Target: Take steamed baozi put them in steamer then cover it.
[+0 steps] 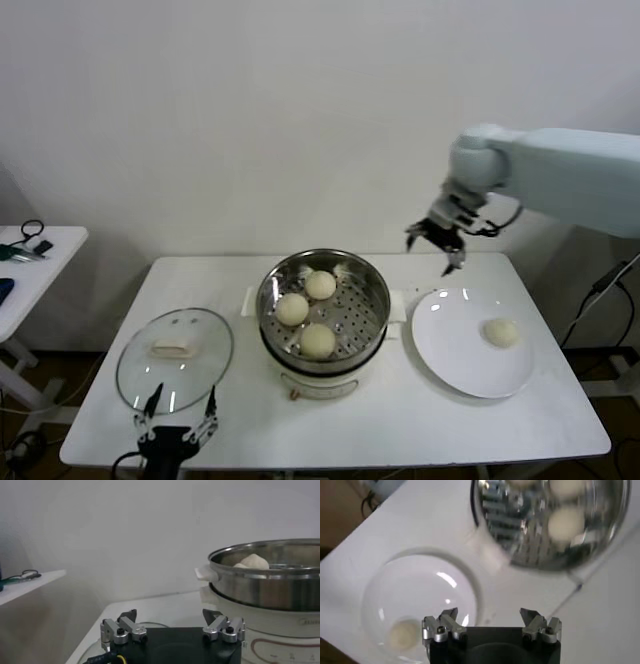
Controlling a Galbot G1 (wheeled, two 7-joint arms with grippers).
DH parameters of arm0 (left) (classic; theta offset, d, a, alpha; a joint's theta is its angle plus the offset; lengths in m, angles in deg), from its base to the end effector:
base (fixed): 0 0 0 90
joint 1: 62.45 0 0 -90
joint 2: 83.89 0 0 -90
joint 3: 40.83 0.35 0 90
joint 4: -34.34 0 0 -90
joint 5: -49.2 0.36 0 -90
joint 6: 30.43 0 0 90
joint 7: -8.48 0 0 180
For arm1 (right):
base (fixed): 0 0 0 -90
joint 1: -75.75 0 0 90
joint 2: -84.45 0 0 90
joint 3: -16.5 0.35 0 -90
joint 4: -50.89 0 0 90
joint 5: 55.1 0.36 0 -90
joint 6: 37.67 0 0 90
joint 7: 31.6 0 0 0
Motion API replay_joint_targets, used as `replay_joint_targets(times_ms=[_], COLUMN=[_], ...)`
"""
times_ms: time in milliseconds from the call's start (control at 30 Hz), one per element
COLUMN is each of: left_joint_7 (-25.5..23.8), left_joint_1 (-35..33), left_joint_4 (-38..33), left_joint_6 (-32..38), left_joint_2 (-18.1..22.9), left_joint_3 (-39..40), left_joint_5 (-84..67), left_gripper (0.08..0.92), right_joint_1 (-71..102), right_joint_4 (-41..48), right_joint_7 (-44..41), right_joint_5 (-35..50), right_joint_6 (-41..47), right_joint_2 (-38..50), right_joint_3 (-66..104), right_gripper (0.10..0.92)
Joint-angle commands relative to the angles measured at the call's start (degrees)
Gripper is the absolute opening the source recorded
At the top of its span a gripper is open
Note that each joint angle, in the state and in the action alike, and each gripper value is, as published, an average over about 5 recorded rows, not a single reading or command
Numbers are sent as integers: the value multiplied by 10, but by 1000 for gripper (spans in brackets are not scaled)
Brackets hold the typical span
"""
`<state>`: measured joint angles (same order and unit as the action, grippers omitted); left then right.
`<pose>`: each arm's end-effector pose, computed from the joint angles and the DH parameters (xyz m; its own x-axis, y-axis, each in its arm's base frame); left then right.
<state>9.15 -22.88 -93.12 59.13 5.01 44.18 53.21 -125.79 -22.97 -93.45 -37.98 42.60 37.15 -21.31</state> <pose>0.0807 0.0274 -0.3026 -0.9714 -0.0700 0.2270 -0.0362 0.9881 0.1497 0.5578 -0.1044 -0.0077 -0.1794 -0.0755 0.9809 -0.8153 -0.5466 -0.1912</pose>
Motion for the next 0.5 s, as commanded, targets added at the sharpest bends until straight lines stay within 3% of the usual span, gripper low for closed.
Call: replay_joint_targets(times_ms=[33,267,500], left_joint_7=[0,-8,-8], left_joint_1=[0,6,6], left_joint_4=[0,9,14], left_joint_6=[-1,-3,-4], left_joint_2=[0,3,6], left_joint_3=[0,1,1], left_joint_5=[0,3,7], left_gripper=[823,823,823], right_joint_1=[227,396,443], right_joint_4=[116,181,228], right_joint_7=[-7,7,13], right_joint_5=[-77,-133,-161], right_joint_6=[89,81,70], right_joint_2=[182,158,112], right_joint_3=[156,322,365], right_gripper=[823,823,823])
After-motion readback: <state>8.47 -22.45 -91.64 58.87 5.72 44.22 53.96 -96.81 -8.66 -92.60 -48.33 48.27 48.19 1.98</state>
